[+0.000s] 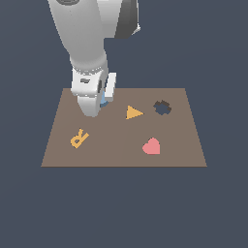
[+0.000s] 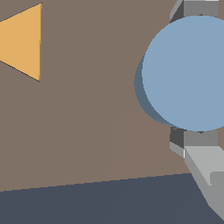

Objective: Insert a designated object into the corresponding slot on a board.

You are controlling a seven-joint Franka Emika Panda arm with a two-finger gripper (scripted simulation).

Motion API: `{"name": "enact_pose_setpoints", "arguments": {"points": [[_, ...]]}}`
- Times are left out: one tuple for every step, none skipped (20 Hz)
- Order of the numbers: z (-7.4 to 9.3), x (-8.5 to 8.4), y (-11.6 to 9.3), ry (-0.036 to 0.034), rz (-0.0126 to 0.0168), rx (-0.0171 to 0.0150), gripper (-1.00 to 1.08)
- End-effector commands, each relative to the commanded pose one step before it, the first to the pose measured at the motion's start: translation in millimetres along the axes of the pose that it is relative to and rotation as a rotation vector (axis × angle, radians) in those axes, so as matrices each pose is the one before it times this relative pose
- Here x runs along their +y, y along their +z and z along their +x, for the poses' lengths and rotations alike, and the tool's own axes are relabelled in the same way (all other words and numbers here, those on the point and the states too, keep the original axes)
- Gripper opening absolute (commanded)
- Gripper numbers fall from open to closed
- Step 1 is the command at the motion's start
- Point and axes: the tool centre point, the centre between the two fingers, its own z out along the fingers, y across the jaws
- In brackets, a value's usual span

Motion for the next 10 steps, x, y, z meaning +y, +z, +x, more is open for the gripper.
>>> {"name": "enact_pose_setpoints", "arguments": {"points": [[-5.14, -1.54, -0.46, -0.04226, -0.00063, -0.00015, -1.0], [-1.77, -0.53, -0.07, -0.01324, 0.00001, -0.00003, -1.0], [-1.62, -0.48, -0.06, -0.01207, 0.00001, -0.00003, -1.0], [-1.47, -0.44, -0.06, -0.01091, 0.00001, -0.00003, -1.0], [-1.31, -0.39, -0.05, -0.00975, 0.00001, -0.00003, -1.0], [-1.17, -0.33, -0.04, -0.00858, 0.00001, -0.00002, -1.0], [-1.01, -0.28, -0.04, -0.00744, 0.00001, -0.00002, -1.0], [-0.86, -0.22, -0.03, -0.00627, 0.00001, -0.00002, -1.0], [-0.7, -0.16, -0.02, -0.00512, 0.00001, -0.00001, -1.0], [-0.57, -0.11, -0.02, -0.00394, 0.00001, -0.00001, -1.0]]}}
